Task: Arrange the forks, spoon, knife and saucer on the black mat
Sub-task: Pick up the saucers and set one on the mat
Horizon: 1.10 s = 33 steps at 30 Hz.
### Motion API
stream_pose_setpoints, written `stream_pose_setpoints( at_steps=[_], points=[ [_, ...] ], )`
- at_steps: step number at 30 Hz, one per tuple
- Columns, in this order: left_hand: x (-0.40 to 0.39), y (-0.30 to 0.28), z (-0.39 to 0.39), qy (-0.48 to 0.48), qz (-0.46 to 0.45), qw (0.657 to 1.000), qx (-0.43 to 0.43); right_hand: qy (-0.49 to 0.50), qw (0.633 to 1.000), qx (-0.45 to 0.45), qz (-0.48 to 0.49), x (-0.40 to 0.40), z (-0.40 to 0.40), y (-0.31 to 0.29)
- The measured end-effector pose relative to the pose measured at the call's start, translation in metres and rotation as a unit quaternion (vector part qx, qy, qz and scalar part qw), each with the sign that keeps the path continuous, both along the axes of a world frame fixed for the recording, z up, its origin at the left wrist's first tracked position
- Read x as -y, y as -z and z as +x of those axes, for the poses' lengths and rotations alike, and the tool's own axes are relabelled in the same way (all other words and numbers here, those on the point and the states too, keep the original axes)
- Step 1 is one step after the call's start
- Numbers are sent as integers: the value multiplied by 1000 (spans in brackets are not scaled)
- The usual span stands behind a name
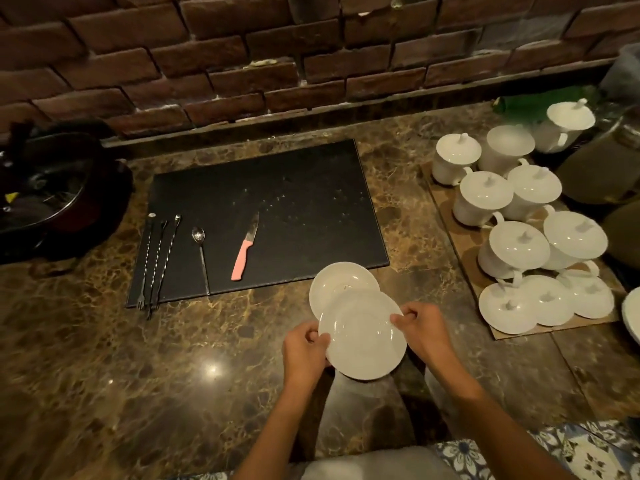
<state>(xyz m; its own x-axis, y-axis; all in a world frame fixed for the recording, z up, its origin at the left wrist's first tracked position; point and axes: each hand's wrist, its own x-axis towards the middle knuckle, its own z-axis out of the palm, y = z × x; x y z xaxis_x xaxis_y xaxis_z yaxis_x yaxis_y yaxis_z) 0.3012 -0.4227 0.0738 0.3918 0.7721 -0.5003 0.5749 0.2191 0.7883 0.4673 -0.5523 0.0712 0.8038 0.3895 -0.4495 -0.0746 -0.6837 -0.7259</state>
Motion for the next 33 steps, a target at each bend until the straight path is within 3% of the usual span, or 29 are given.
stream_pose_setpoints(
  at_steps=[10, 22, 33],
  points=[
    [-66, 5, 44, -38, 23, 999, -29, -12, 999, 33, 7, -74, 40, -3],
    [-60, 17, 42, -6, 58, 998, -32, -30, 1000, 5, 7, -65, 34, 20],
    [-64, 10, 50, -15, 20, 1000, -18, -9, 1000, -22, 9, -73, 39, 23]
  ],
)
